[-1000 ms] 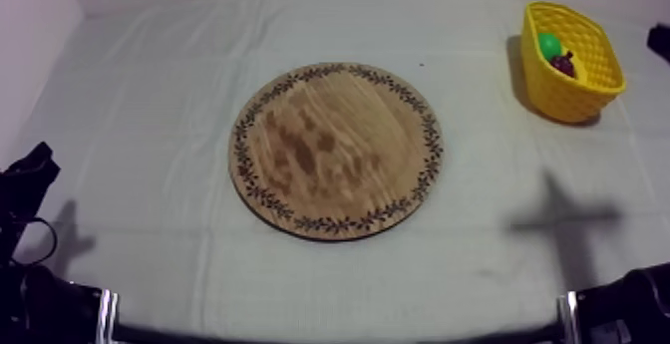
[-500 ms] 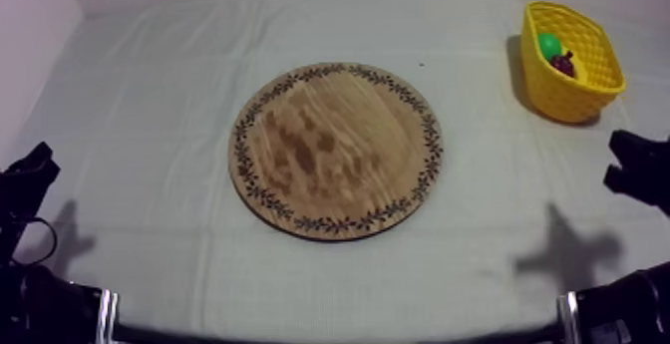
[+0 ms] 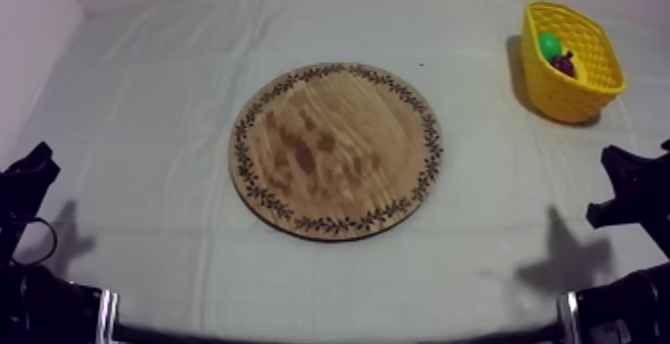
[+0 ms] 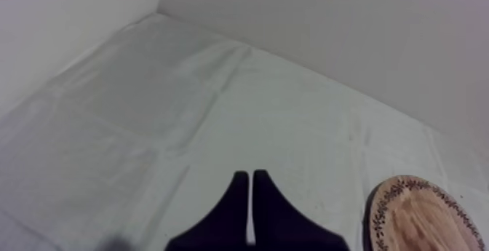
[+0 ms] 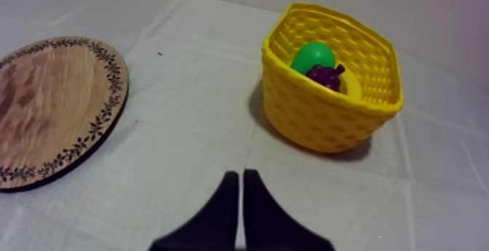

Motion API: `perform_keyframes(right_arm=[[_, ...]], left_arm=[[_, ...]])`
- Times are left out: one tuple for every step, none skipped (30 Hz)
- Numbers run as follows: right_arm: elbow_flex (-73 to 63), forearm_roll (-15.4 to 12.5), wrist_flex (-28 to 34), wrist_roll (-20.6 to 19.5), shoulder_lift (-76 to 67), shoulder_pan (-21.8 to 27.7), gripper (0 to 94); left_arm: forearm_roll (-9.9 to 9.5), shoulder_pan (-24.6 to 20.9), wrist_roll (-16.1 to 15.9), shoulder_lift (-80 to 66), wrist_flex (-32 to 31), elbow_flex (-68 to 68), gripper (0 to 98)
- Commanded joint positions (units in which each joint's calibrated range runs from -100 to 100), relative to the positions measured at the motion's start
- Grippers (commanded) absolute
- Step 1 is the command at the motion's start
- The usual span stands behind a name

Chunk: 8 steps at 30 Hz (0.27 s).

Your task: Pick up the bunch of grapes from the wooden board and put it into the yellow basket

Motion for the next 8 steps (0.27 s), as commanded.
perform_keyframes(right_arm=[[0.0,-0.1,0.1,-0.3,0.0,-0.1,0.2],[0.0,-0.1,0.1,-0.4,-0.1,-0.2,0.2],[0.0,-0.1,0.1,-0.6,-0.1,-0.2,0.2],[0.0,-0.1,0.1,-0.6,-0.1,-0.2,0.2],[0.0,-0.1,0.1,-0.7,-0.1,-0.2,0.2],[0.1,-0.1,0.1,-0.7,-0.1,-0.2,0.2],[0.1,-0.1,0.1,-0.8,-0.1,-0.2,0.2],[0.1,-0.1,0.1,-0.8,-0.1,-0.2,0.2]], left_arm=[[0.01,0.0,0.0,0.0,0.0,0.0,0.0],[0.01,0.0,0.0,0.0,0.0,0.0,0.0],[0.01,0.0,0.0,0.0,0.0,0.0,0.0],[0.01,0.0,0.0,0.0,0.0,0.0,0.0],[0.01,0.0,0.0,0.0,0.0,0.0,0.0],[0.01,0.0,0.0,0.0,0.0,0.0,0.0],[0.01,0.0,0.0,0.0,0.0,0.0,0.0],[0.01,0.0,0.0,0.0,0.0,0.0,0.0]])
